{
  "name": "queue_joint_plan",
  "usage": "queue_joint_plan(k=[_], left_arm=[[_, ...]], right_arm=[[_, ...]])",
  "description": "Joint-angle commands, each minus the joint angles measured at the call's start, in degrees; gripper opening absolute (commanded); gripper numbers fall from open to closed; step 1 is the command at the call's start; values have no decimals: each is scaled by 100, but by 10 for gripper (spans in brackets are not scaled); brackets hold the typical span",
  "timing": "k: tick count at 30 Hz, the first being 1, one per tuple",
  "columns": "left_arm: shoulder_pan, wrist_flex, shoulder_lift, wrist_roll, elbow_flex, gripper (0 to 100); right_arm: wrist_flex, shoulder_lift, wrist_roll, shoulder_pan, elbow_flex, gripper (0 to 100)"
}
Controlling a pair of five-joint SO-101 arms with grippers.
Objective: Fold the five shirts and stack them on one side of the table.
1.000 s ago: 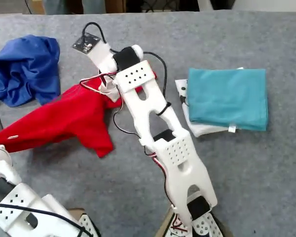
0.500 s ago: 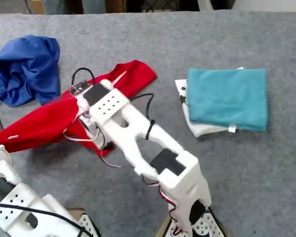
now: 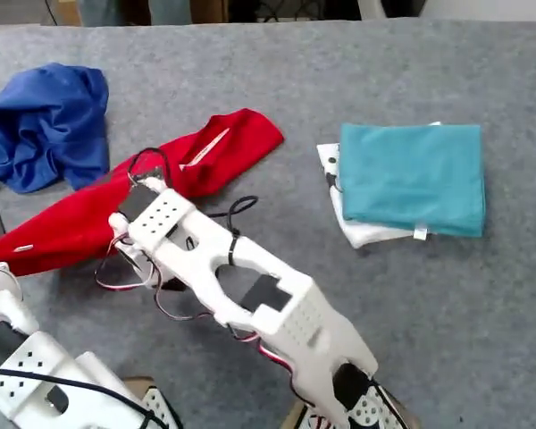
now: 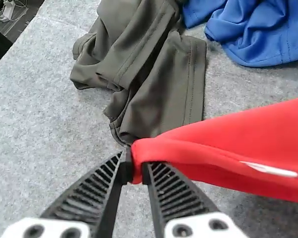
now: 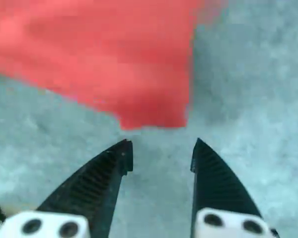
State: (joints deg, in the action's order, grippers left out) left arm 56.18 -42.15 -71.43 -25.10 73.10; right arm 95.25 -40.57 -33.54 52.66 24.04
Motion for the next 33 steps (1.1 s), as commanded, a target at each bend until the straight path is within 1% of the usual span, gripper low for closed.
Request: queue_joint_plan(k=[1, 4, 6, 9, 12, 14, 19, 24, 26, 30, 33], left_arm=[[-4, 9, -62, 0, -22, 29], [-4, 35, -62, 0, -22, 29], [-4, 35, -62, 0, -22, 29], [-22, 35, -62, 0, -22, 29], [-40, 44, -62, 0, -22, 29], [-40, 44, -62, 0, -22, 29], [-40, 44, -53, 0, -22, 29], [-22, 53, -62, 0, -75, 29], [-4, 141, -62, 0, -84, 29], [4, 343, -62, 0, -110, 29], [-22, 325, -62, 0, -110, 29]], right_arm=[[-114, -277, -70, -105, 567, 194], [-97, -629, -53, -422, 875, 168], [-88, -796, 18, -686, 1042, 123], [123, -945, 510, -1011, 1288, 77], [343, -989, 879, -1310, 1525, 70], [396, -971, 1266, -1530, 1648, 55], [571, -963, 2532, -2075, 1991, 28], [571, -963, 4264, -2760, 2193, 17], [563, -963, 4738, -2963, 2308, 17], [580, -963, 5240, -3138, 2457, 21], [598, -848, 5116, -2901, 2343, 22]])
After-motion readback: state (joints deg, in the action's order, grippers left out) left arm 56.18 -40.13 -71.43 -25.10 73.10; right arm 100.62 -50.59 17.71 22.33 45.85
